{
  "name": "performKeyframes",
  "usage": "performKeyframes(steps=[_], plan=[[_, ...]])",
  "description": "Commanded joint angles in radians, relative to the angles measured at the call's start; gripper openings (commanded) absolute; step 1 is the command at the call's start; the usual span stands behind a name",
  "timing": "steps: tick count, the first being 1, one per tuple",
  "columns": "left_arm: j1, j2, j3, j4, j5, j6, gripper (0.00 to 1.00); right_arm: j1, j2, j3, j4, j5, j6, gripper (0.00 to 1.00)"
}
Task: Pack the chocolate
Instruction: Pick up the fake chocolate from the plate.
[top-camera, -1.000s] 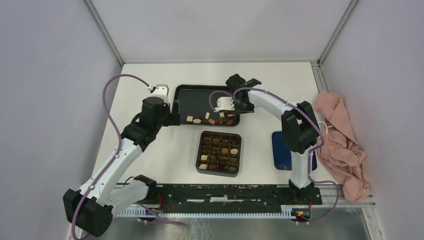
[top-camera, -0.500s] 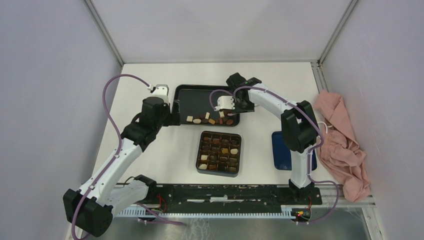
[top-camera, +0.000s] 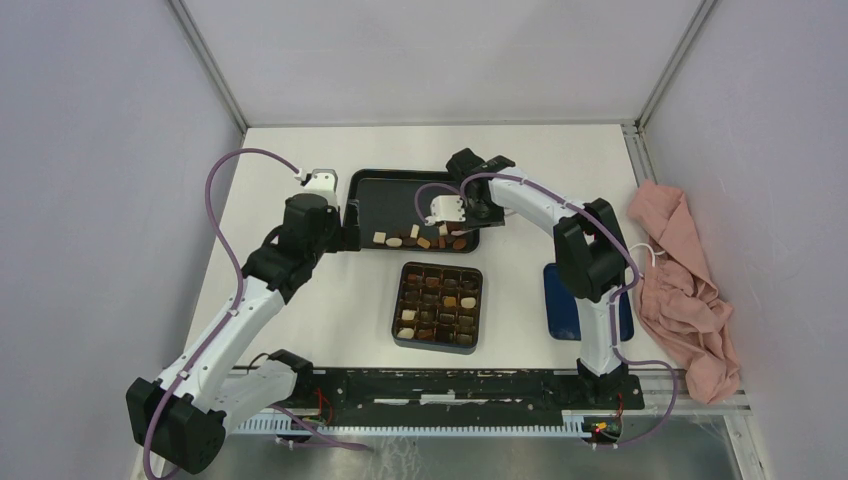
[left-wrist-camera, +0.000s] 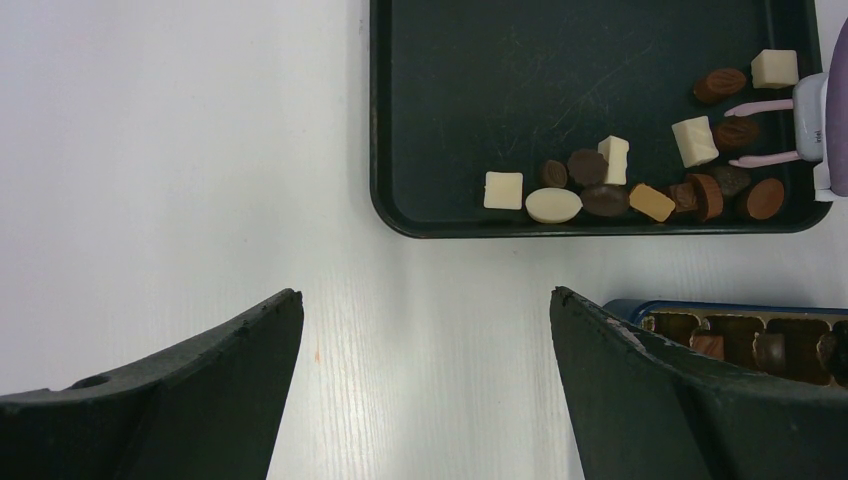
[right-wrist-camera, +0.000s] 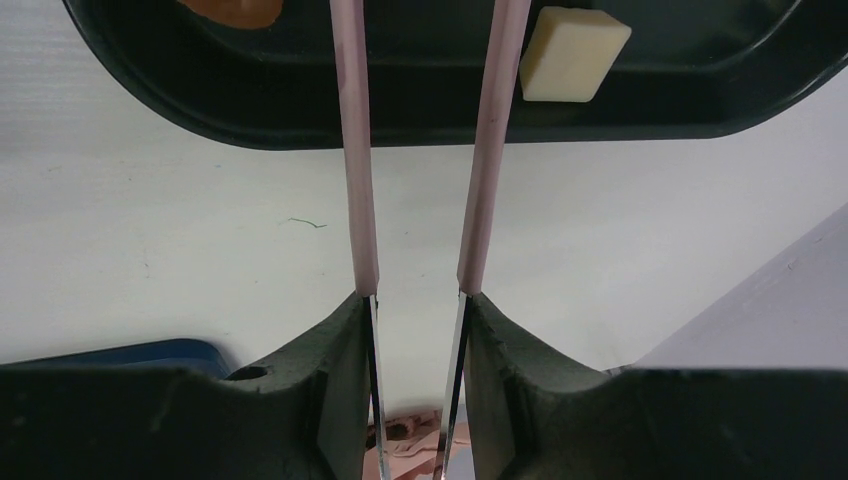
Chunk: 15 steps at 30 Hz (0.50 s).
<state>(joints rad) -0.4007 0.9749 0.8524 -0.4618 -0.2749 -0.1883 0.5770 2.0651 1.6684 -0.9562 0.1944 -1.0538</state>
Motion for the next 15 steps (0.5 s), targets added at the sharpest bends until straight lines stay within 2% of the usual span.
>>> performKeyframes(steps=[1, 15], plan=[[0.005, -0.019, 0.007, 0.03, 0.02, 0.047, 0.97, 0.007, 0.017, 0.066, -0.021, 0.019, -0.011, 0.4], [0.005, -0.018, 0.007, 0.029, 0.022, 0.049, 0.98, 0.008, 0.023, 0.071, -0.039, 0.033, -0.011, 0.38]])
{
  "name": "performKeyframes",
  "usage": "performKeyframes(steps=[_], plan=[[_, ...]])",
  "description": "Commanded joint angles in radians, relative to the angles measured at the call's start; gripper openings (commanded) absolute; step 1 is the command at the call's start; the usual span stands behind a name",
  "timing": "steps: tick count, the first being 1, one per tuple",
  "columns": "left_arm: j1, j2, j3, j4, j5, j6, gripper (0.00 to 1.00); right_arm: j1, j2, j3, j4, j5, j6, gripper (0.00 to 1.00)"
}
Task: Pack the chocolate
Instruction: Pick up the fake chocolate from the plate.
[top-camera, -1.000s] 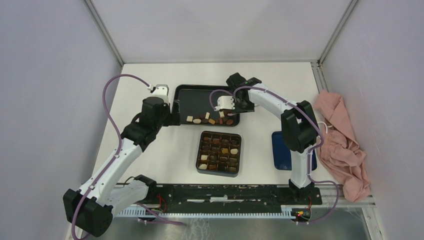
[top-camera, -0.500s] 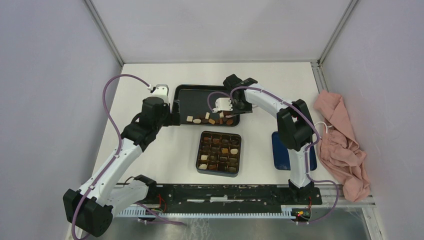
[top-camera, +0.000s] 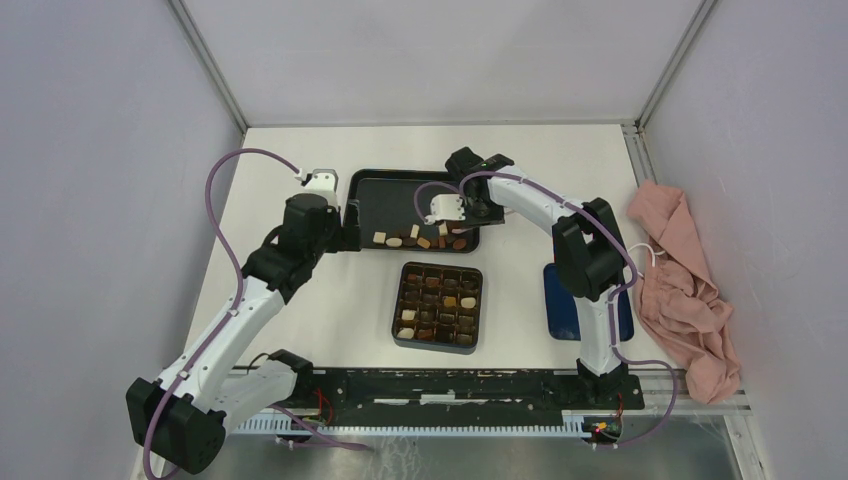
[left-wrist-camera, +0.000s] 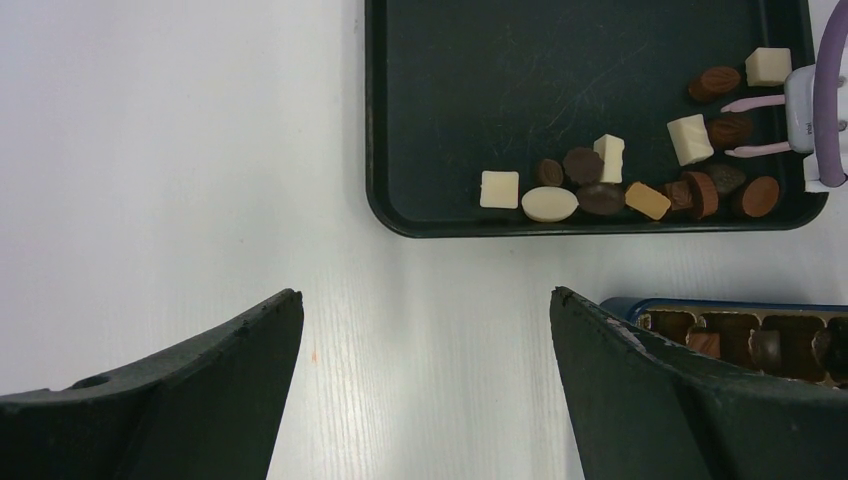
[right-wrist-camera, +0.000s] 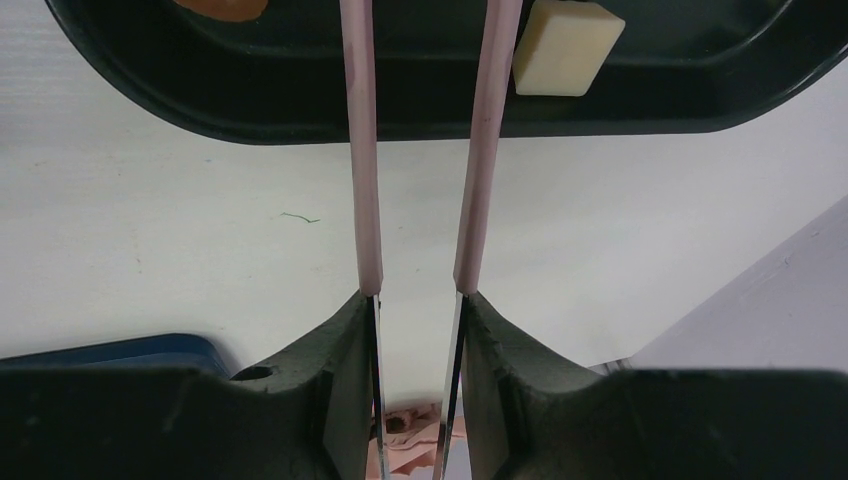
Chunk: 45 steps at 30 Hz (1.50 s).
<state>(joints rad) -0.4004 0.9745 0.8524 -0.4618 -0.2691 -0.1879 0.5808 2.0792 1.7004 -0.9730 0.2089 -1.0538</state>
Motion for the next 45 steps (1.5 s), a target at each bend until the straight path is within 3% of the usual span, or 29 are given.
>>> performKeyframes(steps=[1, 8, 18, 23, 33, 38, 45], plan=[[0.005, -0.019, 0.007, 0.029, 0.016, 0.048, 0.97, 0.003, 0.009, 0.038, -0.022, 0.018, -0.011, 0.38], [0.006, -0.02, 0.007, 0.028, 0.016, 0.049, 0.97, 0.004, 0.018, 0.041, -0.03, 0.006, -0.011, 0.37], [0.005, -0.02, 0.005, 0.028, 0.017, 0.049, 0.98, 0.002, -0.017, 0.045, -0.008, -0.026, 0.008, 0.13], [0.006, -0.02, 0.005, 0.028, 0.017, 0.047, 0.98, -0.004, -0.062, 0.044, 0.007, -0.06, 0.026, 0.07], [0.005, -0.019, 0.005, 0.029, 0.016, 0.048, 0.98, -0.012, -0.187, -0.001, 0.015, -0.144, 0.062, 0.05], [0.006, -0.016, 0.005, 0.028, 0.008, 0.048, 0.98, -0.006, -0.309, -0.038, -0.023, -0.291, 0.082, 0.05], [0.009, -0.009, 0.004, 0.027, -0.004, 0.05, 0.98, 0.065, -0.58, -0.277, -0.049, -0.489, 0.07, 0.05]])
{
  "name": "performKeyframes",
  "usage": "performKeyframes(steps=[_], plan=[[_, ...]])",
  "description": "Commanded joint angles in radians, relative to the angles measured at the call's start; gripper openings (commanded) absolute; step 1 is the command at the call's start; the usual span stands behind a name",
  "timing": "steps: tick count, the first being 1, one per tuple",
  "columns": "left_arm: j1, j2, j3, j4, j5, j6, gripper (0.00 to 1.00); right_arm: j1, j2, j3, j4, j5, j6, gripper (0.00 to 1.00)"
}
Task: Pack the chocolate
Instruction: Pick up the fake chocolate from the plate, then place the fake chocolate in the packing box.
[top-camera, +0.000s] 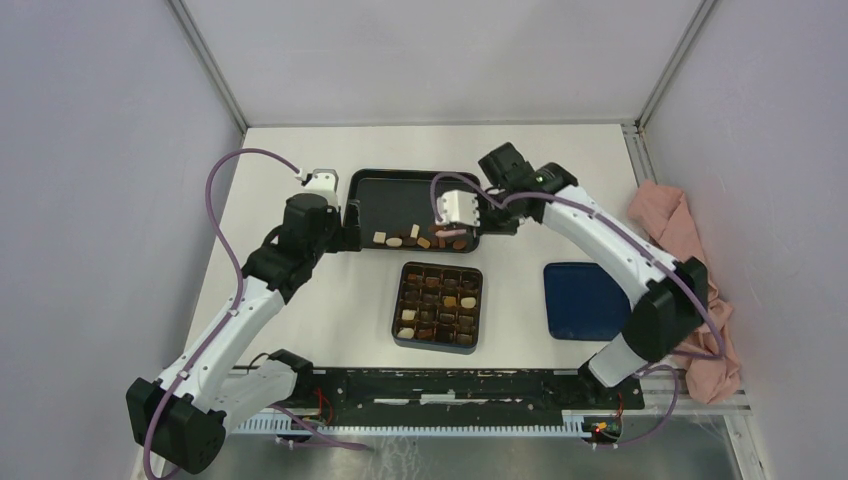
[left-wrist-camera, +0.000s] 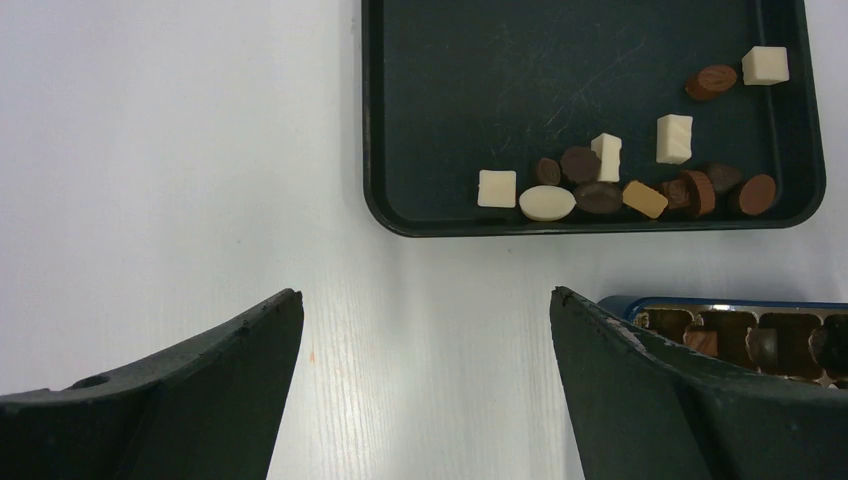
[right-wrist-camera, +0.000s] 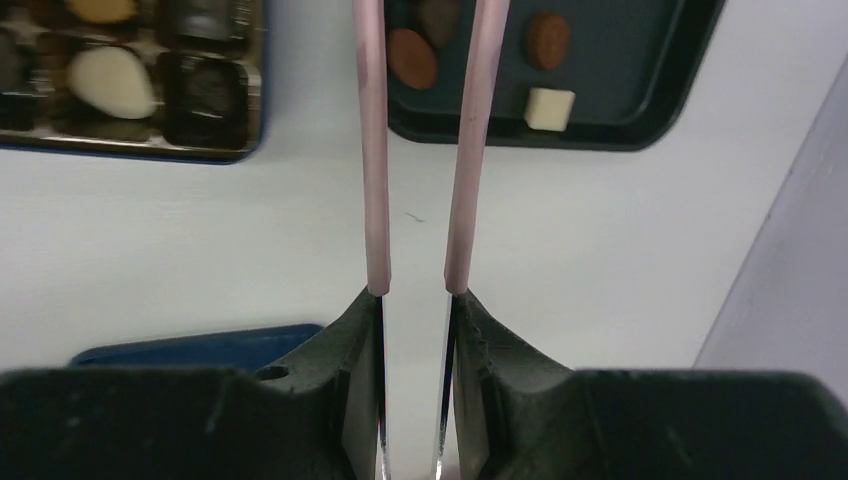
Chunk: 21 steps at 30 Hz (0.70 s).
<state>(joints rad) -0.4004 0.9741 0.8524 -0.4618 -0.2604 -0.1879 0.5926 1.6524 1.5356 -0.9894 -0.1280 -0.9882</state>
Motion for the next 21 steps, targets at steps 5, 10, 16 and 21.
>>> performKeyframes(steps=[5, 10, 16, 21], plan=[[0.009, 0.011, 0.004, 0.027, -0.01, 0.049, 0.98, 0.123, -0.344, -0.338, -0.027, -0.192, -0.019, 0.05], [0.008, 0.03, 0.007, 0.026, -0.009, 0.049, 0.98, 0.134, -0.451, -0.505, -0.038, -0.176, -0.041, 0.06], [0.01, 0.037, 0.004, 0.026, -0.015, 0.048, 0.98, 0.148, -0.481, -0.609, -0.022, -0.15, -0.044, 0.06], [0.008, 0.041, 0.004, 0.026, -0.015, 0.048, 0.98, 0.175, -0.461, -0.643, -0.001, -0.127, -0.033, 0.07]])
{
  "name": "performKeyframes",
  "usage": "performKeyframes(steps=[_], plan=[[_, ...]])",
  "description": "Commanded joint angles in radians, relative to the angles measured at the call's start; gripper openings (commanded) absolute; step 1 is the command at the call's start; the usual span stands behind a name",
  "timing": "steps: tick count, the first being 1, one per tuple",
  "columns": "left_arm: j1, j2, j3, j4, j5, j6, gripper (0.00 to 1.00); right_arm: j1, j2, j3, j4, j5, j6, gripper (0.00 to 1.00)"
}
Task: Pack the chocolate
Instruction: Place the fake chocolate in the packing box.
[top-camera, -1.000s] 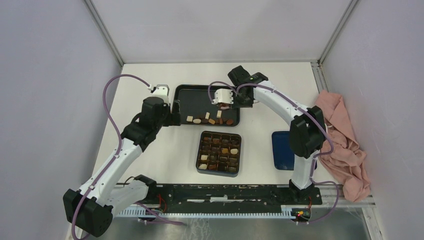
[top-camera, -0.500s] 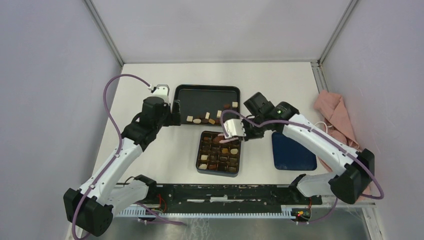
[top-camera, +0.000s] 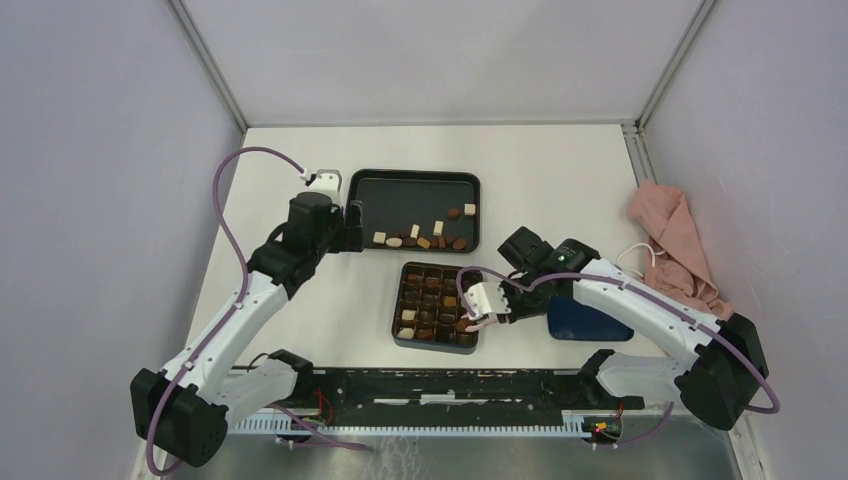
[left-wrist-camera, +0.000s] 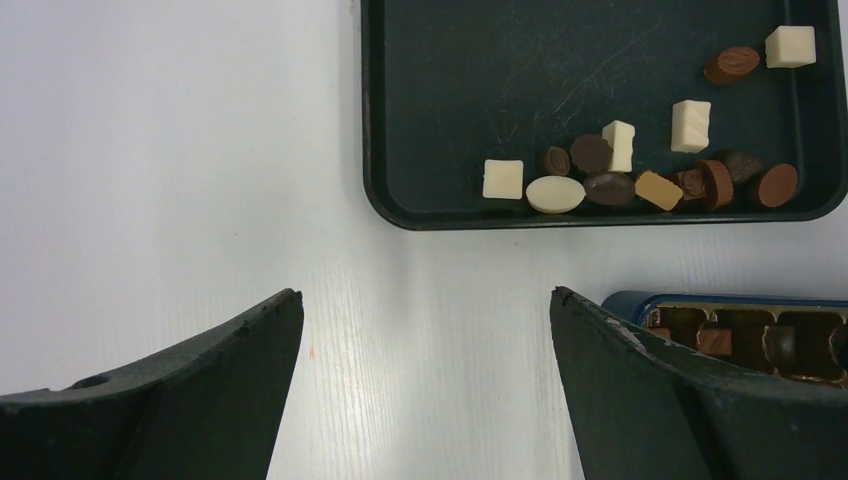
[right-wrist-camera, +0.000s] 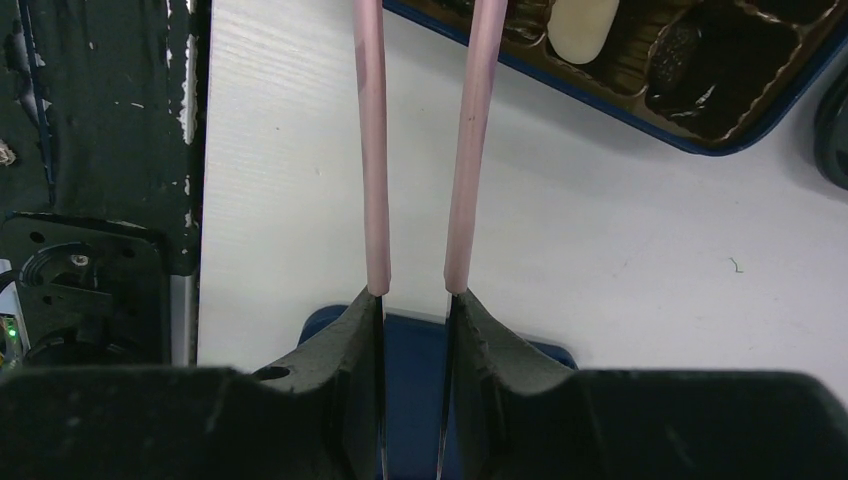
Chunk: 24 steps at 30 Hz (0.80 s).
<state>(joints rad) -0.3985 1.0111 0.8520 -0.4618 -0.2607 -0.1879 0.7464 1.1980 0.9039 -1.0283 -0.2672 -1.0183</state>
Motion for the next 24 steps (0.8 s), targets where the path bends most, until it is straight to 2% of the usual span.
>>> performKeyframes(steps=[1, 5, 14, 24], plan=[[0.006, 0.005, 0.005, 0.025, -0.014, 0.048, 0.98, 0.03, -0.004, -0.013, 0.038, 0.014, -0.001, 0.07], [0.007, 0.004, 0.004, 0.026, -0.014, 0.047, 0.98, 0.059, 0.0, -0.019, 0.042, 0.006, 0.01, 0.08], [0.005, 0.001, 0.005, 0.026, -0.005, 0.048, 0.98, 0.084, 0.03, -0.031, 0.05, 0.044, 0.024, 0.19], [0.006, 0.002, 0.004, 0.026, 0.003, 0.048, 0.98, 0.093, 0.023, -0.03, 0.058, 0.05, 0.023, 0.41]])
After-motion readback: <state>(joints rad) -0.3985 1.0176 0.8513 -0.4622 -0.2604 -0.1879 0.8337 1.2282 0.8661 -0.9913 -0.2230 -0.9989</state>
